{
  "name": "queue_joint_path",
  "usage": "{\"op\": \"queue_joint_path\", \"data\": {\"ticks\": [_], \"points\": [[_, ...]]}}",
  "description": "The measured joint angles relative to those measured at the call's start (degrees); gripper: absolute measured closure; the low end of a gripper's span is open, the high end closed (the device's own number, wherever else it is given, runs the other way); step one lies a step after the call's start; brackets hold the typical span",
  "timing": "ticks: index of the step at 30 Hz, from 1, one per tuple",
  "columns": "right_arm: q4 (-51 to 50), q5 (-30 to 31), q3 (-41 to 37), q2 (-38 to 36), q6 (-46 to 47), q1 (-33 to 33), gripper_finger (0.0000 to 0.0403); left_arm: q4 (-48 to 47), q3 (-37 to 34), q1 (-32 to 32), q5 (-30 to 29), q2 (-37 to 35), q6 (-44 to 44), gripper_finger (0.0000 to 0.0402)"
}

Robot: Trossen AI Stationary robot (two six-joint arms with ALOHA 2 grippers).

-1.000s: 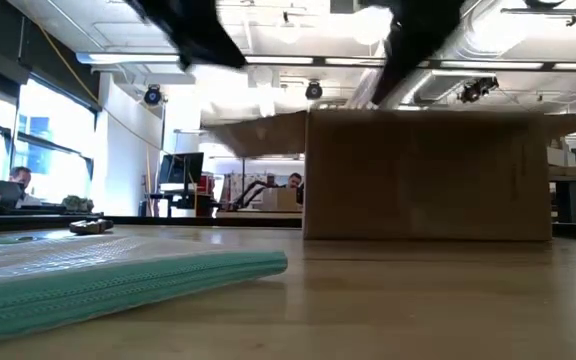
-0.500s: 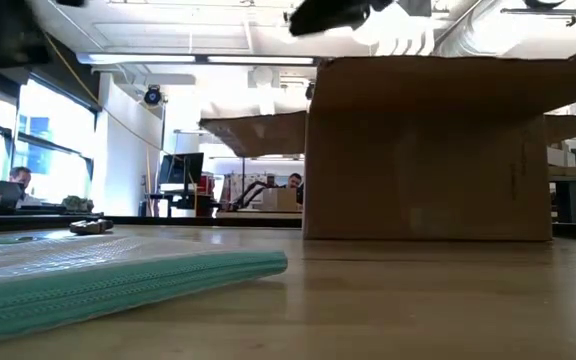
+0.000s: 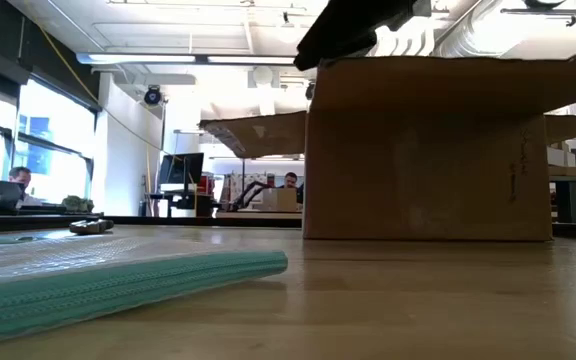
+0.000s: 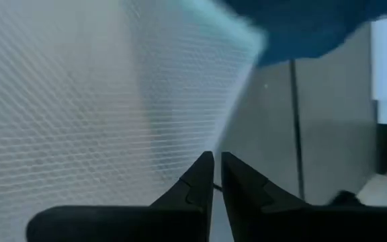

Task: Unpack boxes
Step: Open the white zip bag

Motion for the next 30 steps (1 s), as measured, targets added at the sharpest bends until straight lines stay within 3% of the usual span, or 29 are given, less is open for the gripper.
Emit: {"op": "queue_joint_path", "data": {"ticks": [6, 14, 19, 23, 26, 30], "points": [[-0.24, -0.03, 0.0, 0.02, 1.97, 2.92, 0.0275, -10.41, 0.91, 2.69, -5.93, 4.98, -6.45, 0.0397], [-0.56, 0.26, 0.0, 0.02, 2.19, 6.57, 0.0275, -24.24, -0.34, 10.45, -22.84, -4.22, -3.17, 0.0401], [-0.58, 0.35, 0.0, 0.02, 1.78, 7.29, 0.0275, -21.51, 1.15, 11.35, -22.15, -11.92, -2.0, 0.0401], [-1.01, 0.61, 0.0, 0.16, 3.24, 7.23, 0.0275, -16.65, 1.08, 10.1, -20.06, -12.88, 5.78, 0.0396], [-0.91, 1.38, -0.02, 0.61, 3.51, 7.3, 0.0275, -11.32, 1.17, 8.78, -17.06, -11.19, 13.84, 0.0368], [-1.07, 3.46, -0.04, 1.22, 4.69, 7.57, 0.0275, -8.4, 1.26, 8.04, -17.34, -8.75, 21.77, 0.0306]]}}
